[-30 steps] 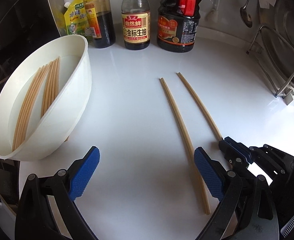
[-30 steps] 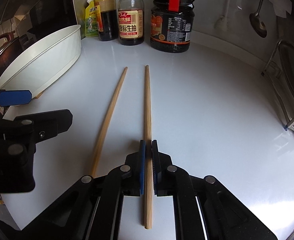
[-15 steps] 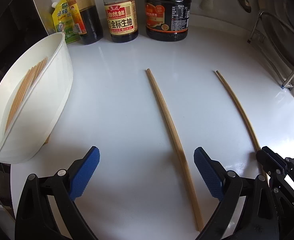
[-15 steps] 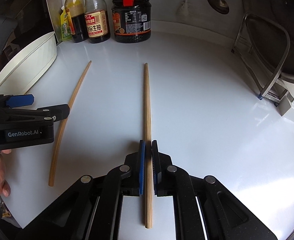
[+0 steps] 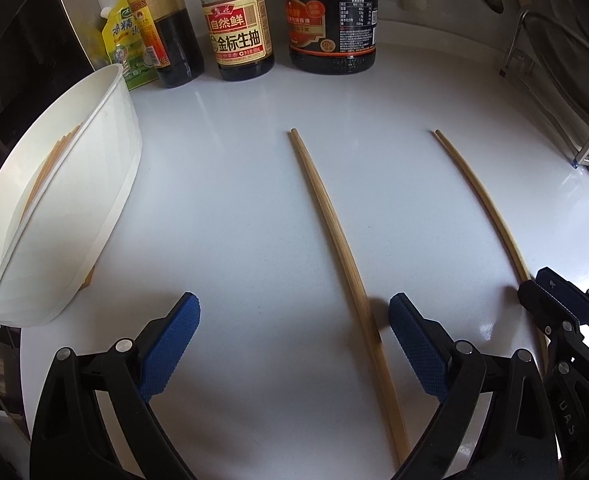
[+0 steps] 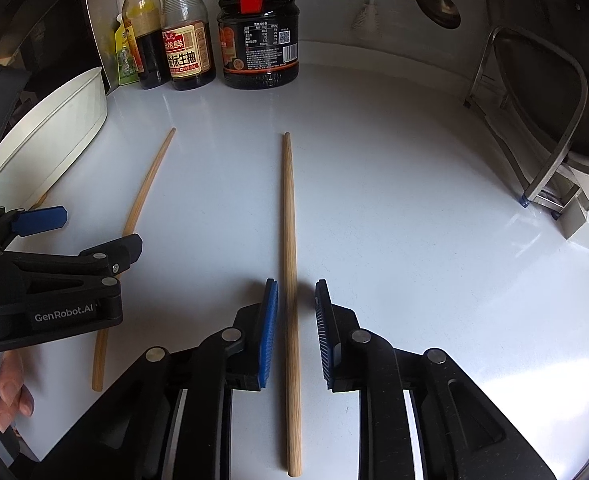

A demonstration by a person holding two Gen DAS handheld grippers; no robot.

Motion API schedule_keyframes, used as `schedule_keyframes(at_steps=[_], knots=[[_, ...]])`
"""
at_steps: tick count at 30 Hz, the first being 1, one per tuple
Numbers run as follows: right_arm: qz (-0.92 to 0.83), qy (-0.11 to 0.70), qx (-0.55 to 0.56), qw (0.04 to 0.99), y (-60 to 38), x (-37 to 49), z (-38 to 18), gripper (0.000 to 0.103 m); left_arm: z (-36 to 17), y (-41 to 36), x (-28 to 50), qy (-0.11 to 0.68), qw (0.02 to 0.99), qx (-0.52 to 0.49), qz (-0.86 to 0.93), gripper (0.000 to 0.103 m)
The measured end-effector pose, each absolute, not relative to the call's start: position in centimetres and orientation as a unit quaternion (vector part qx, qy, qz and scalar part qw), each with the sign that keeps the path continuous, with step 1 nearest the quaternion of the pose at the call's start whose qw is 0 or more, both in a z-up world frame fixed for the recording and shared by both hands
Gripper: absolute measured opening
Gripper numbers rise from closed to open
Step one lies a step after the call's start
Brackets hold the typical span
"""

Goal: Organize utensils
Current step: 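Lift the chopstick with the right tool while the left tool pinches the other, then carry both chopsticks into the white basin and open both tools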

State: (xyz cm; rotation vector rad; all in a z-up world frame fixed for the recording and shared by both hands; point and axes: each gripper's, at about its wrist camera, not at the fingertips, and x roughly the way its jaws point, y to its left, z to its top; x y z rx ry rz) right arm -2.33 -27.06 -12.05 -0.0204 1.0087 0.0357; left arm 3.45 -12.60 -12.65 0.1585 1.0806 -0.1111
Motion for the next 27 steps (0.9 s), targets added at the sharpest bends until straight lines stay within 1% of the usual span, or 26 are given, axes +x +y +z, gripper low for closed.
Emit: schedule_keyframes(at_steps=[2, 4, 5, 7, 8, 9, 10, 11, 13, 14, 16, 22, 27], knots=[[0.02, 0.483, -0.013, 0.876, -26.8, -2.2, -12.1, 0.019, -12.6, -12.7, 3.3, 0.513, 0.853, 0.07, -0.06, 0.086], [0.022, 0.481, -0.016, 0.876, -26.6, -2.0, -12.1, 0.018, -12.5, -12.8, 3.2, 0.512, 0.854, 0.066, -0.07, 0.075], [0.023, 0.481, -0.018, 0.876, -26.5, -1.9, -12.1, 0.018, -12.4, -13.0, 3.1, 0.51, 0.854, 0.067, -0.073, 0.072], [0.023, 0.48, -0.018, 0.877, -26.4, -1.8, -12.1, 0.018, -12.3, -13.3, 3.1, 0.504, 0.857, 0.074, -0.077, 0.06], [0.023, 0.48, -0.016, 0.877, -26.4, -1.8, -12.2, 0.017, -12.2, -13.4, 3.0, 0.503, 0.857, 0.073, -0.08, 0.057], [0.024, 0.48, -0.015, 0.877, -26.3, -1.8, -12.2, 0.015, -12.2, -13.5, 3.0, 0.503, 0.857, 0.07, -0.084, 0.048], [0.024, 0.48, -0.016, 0.877, -26.2, -1.8, -12.2, 0.011, -12.2, -13.5, 3.0, 0.504, 0.857, 0.066, -0.089, 0.037], [0.023, 0.481, -0.017, 0.876, -26.2, -1.8, -12.2, 0.008, -12.1, -13.5, 3.0, 0.504, 0.856, 0.064, -0.093, 0.032], [0.021, 0.482, -0.017, 0.876, -26.1, -1.8, -12.2, 0.006, -12.1, -13.7, 2.9, 0.505, 0.855, 0.066, -0.1, 0.013], [0.021, 0.482, -0.014, 0.876, -26.2, -1.8, -12.2, 0.006, -12.2, -13.8, 2.9, 0.505, 0.854, 0.07, -0.101, 0.009], [0.02, 0.483, -0.007, 0.875, -26.3, -1.7, -12.1, 0.006, -12.2, -13.8, 2.7, 0.507, 0.853, 0.076, -0.102, 0.007], [0.02, 0.486, 0.011, 0.874, -26.3, -1.9, -12.0, 0.006, -12.1, -12.9, 2.7, 0.521, 0.844, 0.062, -0.112, 0.007], [0.023, 0.474, 0.023, 0.88, -25.7, -1.9, -10.7, 0.006, -10.7, -11.8, 2.4, 0.512, 0.848, 0.057, -0.126, 0.007]])
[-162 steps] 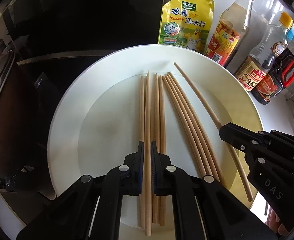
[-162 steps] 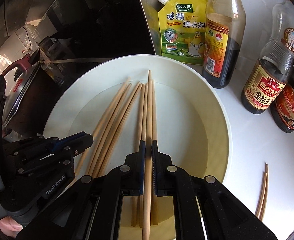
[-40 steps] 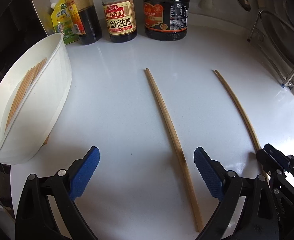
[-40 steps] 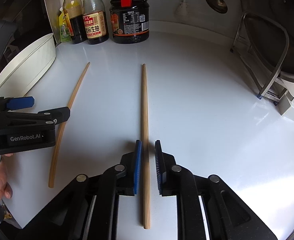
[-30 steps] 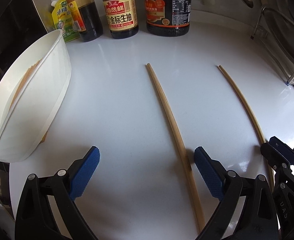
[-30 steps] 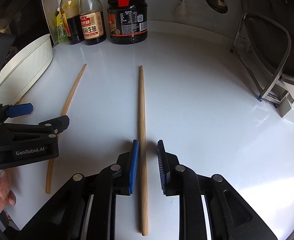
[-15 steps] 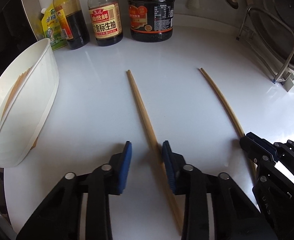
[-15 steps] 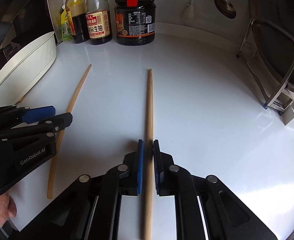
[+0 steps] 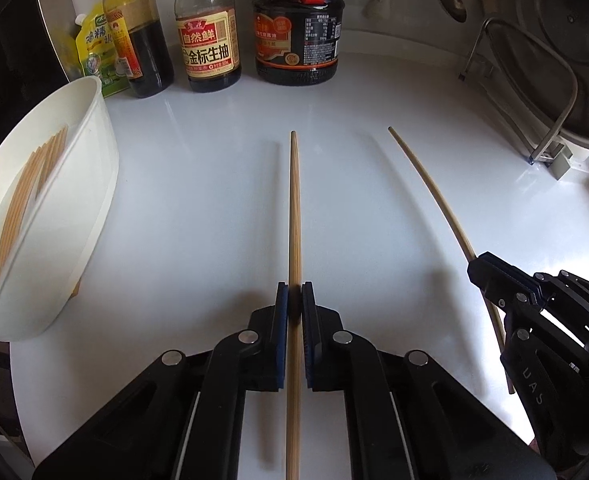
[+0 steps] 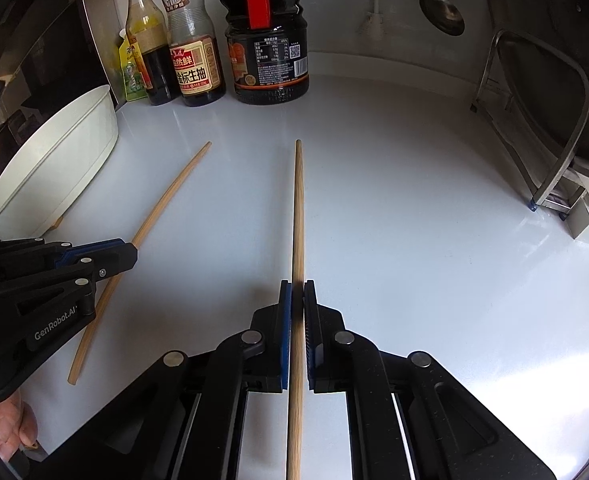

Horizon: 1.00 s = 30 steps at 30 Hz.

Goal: Organize utensils
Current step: 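Carry both chopsticks into the white basin and open both tools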

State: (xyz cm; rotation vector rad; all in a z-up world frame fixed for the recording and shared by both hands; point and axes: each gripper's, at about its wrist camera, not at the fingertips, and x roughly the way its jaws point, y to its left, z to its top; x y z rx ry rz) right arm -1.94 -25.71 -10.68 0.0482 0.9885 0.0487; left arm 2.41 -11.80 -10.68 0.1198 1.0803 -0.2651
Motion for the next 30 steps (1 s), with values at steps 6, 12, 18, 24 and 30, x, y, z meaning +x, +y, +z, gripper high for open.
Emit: schedule_keyframes(at_steps=[6, 12, 18, 24, 30], knots=[[0.029, 0.46, 0.026, 0.887, -24.3, -1.4, -8.1, 0.006, -7.6, -9.6, 2.8, 0.494, 0.857, 0.058, -0.133, 0.007], [0.042, 0.437, 0.026, 0.898, -21.3, -0.1, -4.7, 0.006, -4.7, -6.2, 3.8, 0.479, 0.866, 0.063, -0.127, 0.007], [0.064, 0.416, 0.032, 0.907, -16.9, 2.0, -2.4, 0.006, -2.2, -1.0, 4.5, 0.462, 0.878, 0.052, -0.111, 0.007], [0.103, 0.406, 0.026, 0.908, -11.2, 4.7, -1.1, 0.006, -0.7, 4.7, 5.9, 0.45, 0.888, 0.048, -0.084, 0.007], [0.15, 0.409, 0.027, 0.9, -5.5, 7.3, -0.7, 0.006, -0.6, 10.6, 7.4, 0.452, 0.89, 0.038, -0.049, 0.007]])
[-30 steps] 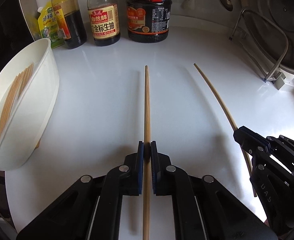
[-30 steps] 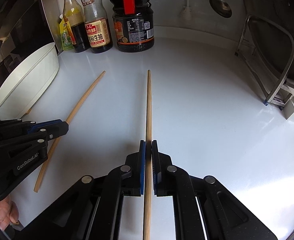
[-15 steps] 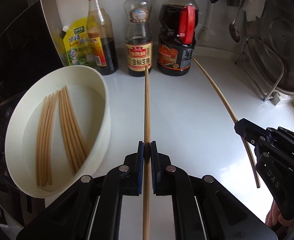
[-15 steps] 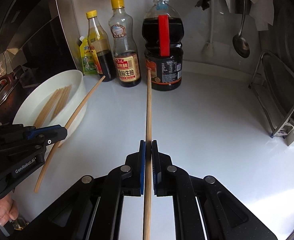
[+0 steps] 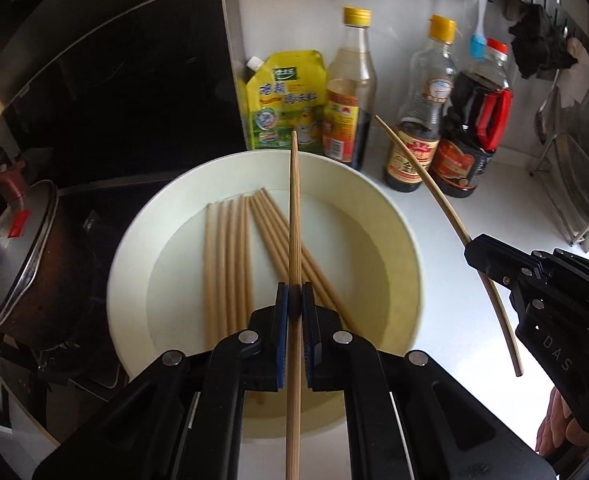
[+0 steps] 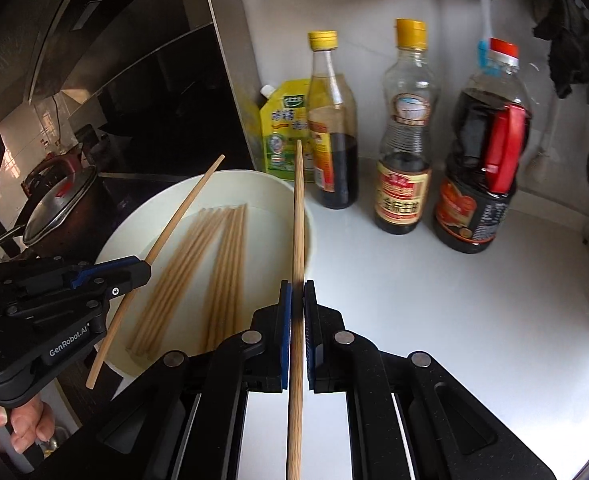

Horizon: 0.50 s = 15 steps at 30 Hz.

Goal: Organize utensils
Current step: 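Carry both chopsticks into the white basin and open both tools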

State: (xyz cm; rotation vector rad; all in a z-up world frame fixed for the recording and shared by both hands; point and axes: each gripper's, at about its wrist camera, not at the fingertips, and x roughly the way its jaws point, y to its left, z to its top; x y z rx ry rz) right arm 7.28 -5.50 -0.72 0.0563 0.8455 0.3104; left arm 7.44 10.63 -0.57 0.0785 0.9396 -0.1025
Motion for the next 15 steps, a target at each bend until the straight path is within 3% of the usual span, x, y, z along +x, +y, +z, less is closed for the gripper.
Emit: schedule_keyframes(at_steps=[15], knots=[[0.193, 0.476, 0.009, 0.858, 3.3, 13.7, -3.8, 0.006, -3.8, 18.0, 11.6, 0.486, 0.874, 0.003, -0.016, 0.007]])
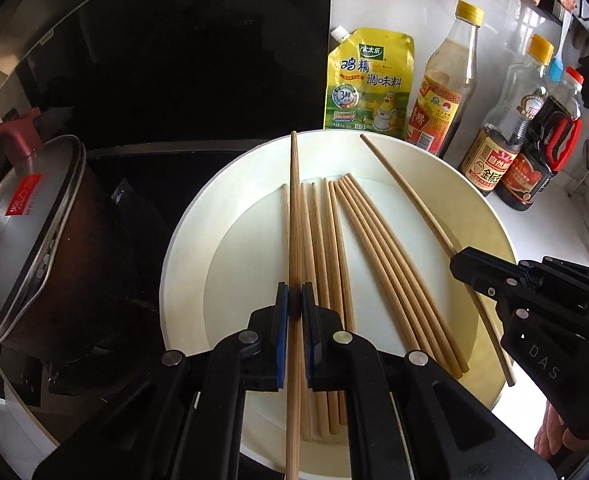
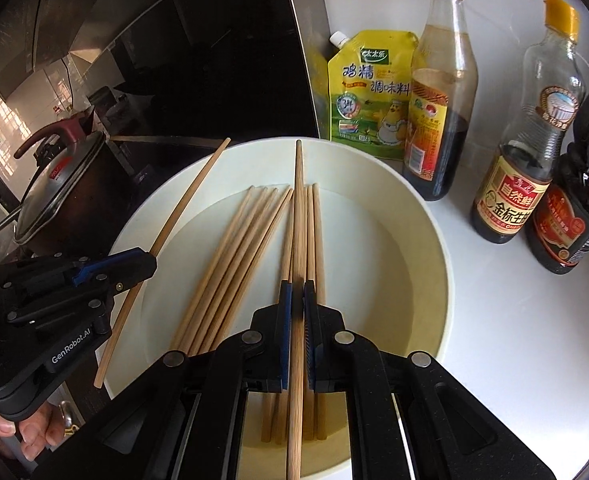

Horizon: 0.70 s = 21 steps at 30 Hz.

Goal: Organize utensils
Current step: 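Carry both chopsticks into the white basin and open both tools, then withdraw both open tools up from the basin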

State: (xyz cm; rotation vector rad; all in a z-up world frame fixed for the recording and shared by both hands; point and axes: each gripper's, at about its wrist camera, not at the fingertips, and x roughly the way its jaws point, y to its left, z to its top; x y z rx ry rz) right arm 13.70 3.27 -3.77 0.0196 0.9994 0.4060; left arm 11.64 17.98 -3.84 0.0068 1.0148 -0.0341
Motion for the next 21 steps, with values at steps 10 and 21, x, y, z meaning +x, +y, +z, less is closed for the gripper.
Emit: schedule_keyframes(at_steps=[10, 21], knots=[[0.183, 0.5, 0.008, 0.847, 3.3, 14.5, -5.3, 0.006, -5.8, 18.1, 12.9, 0.502, 0.865, -0.005, -0.021, 0.008], [0.171, 0.48, 0.011, 0.861, 2.5, 13.6, -3.8, 0.015, -4.8, 18.8, 12.3, 0.481, 0.876, -0.017, -0.005, 0.057]])
